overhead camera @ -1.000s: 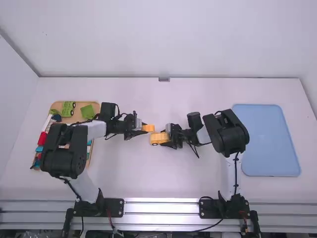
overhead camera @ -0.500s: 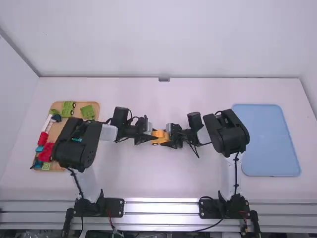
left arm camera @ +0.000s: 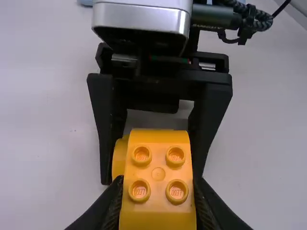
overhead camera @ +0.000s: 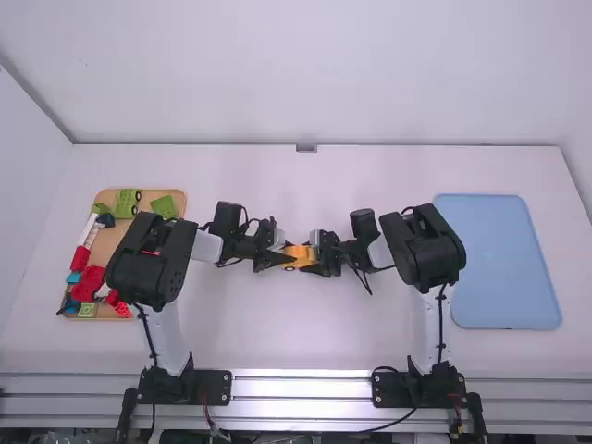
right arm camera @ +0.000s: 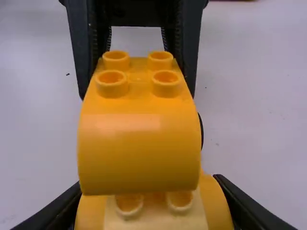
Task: Assemble lego blocks to make yellow taxi
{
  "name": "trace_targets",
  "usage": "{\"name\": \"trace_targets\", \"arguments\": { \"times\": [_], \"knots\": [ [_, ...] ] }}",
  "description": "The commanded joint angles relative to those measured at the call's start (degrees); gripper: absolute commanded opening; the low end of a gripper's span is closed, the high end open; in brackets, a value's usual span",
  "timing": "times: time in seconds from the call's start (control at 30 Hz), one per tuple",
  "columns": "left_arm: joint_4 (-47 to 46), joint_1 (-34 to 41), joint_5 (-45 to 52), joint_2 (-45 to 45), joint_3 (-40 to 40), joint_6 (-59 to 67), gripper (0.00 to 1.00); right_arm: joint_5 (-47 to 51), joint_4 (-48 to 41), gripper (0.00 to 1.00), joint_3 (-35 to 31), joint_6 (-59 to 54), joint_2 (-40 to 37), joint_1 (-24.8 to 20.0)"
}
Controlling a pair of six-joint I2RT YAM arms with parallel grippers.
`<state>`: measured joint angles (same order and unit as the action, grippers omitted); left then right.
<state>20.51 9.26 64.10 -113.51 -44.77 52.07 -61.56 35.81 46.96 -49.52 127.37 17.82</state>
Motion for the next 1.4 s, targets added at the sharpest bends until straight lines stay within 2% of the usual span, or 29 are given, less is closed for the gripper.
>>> {"name": "trace_targets", "arguments": {
  "times": [0.0,0.27,0.57,0.73,0.87,1.2,1.37],
  "knots": [
    [0.1,-0.2,2.9,-1.2,-0.9,-0.2,0.02,-0.1,-0.2,0.59,-0.4,0.3,0.5,-0.1],
    [-1.0,0.0,1.1,-1.2,-0.9,-0.2,0.02,-0.1,-0.2,0.59,-0.4,0.2,0.5,0.7],
    [-4.2,4.2,-10.2,-1.2,-0.9,0.0,0.02,-0.1,0.0,0.59,-0.4,0.0,0.5,0.9],
    [-6.7,4.7,-11.7,-1.2,-0.9,1.0,0.02,0.0,0.0,0.59,-0.4,0.2,0.5,0.9],
    [-11.2,4.9,-13.5,-1.2,-0.9,6.5,0.02,0.0,0.0,0.59,-0.4,0.0,0.5,0.9],
    [-14.2,8.6,-20.7,-1.2,-0.9,6.4,0.02,0.1,0.0,0.60,-0.4,0.0,0.5,0.9],
    [-14.3,10.3,-27.2,-1.2,-1.0,3.7,0.02,0.1,0.0,0.59,-0.4,0.1,0.5,0.9]
  ]
}}
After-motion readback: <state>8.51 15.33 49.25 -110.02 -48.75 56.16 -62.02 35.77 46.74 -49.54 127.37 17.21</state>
